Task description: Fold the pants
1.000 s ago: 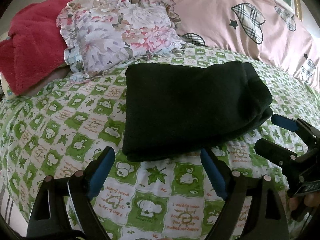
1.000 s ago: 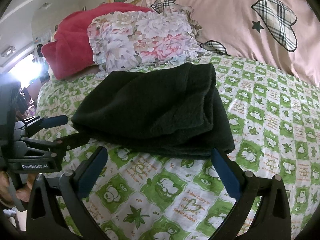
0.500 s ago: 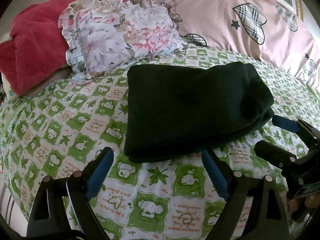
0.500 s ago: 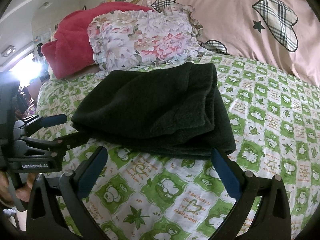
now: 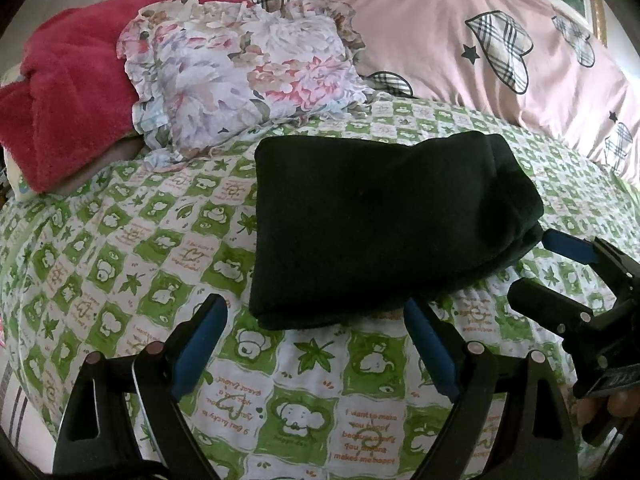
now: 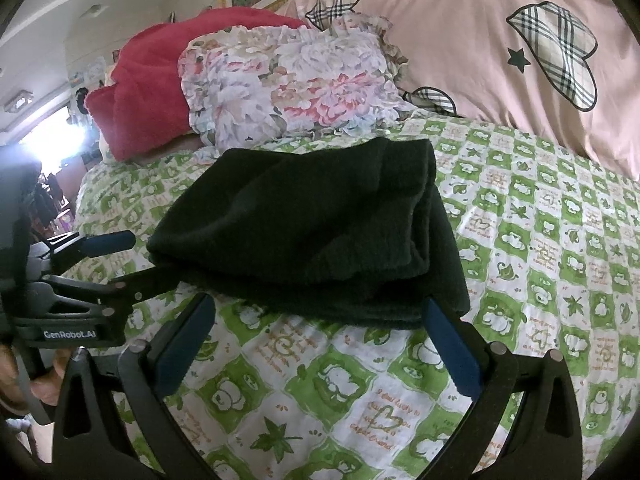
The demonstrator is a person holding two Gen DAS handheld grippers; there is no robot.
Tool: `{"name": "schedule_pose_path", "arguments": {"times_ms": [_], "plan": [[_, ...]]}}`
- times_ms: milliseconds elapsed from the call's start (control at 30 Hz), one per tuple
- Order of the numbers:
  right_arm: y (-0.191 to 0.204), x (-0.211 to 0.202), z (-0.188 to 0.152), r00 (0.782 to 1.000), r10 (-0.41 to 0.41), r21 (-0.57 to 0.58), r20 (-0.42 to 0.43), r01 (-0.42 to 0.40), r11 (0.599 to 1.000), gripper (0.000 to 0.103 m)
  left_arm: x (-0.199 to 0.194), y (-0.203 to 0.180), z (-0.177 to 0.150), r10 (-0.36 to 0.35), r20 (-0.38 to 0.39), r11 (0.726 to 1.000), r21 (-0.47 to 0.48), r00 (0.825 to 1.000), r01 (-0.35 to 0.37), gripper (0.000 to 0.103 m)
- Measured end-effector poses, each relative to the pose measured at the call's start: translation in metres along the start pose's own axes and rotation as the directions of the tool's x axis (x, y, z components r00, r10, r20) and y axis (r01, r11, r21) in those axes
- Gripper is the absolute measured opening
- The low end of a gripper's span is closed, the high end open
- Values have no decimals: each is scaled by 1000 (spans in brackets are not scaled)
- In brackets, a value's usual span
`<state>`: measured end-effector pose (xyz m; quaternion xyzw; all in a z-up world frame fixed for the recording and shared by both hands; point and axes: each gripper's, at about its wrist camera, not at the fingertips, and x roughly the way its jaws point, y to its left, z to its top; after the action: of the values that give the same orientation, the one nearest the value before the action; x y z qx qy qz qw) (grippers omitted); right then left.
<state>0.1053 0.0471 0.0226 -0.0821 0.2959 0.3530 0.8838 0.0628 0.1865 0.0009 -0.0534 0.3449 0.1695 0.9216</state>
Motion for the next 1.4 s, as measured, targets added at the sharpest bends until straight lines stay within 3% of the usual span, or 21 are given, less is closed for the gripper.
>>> {"name": "schedule_pose_path", "arguments": {"times_ms": [1400], "plan": [[-3, -14, 13, 999, 8, 29, 35, -9, 1000, 103, -13, 5, 14, -37, 39, 999, -28, 999, 38, 91]]}}
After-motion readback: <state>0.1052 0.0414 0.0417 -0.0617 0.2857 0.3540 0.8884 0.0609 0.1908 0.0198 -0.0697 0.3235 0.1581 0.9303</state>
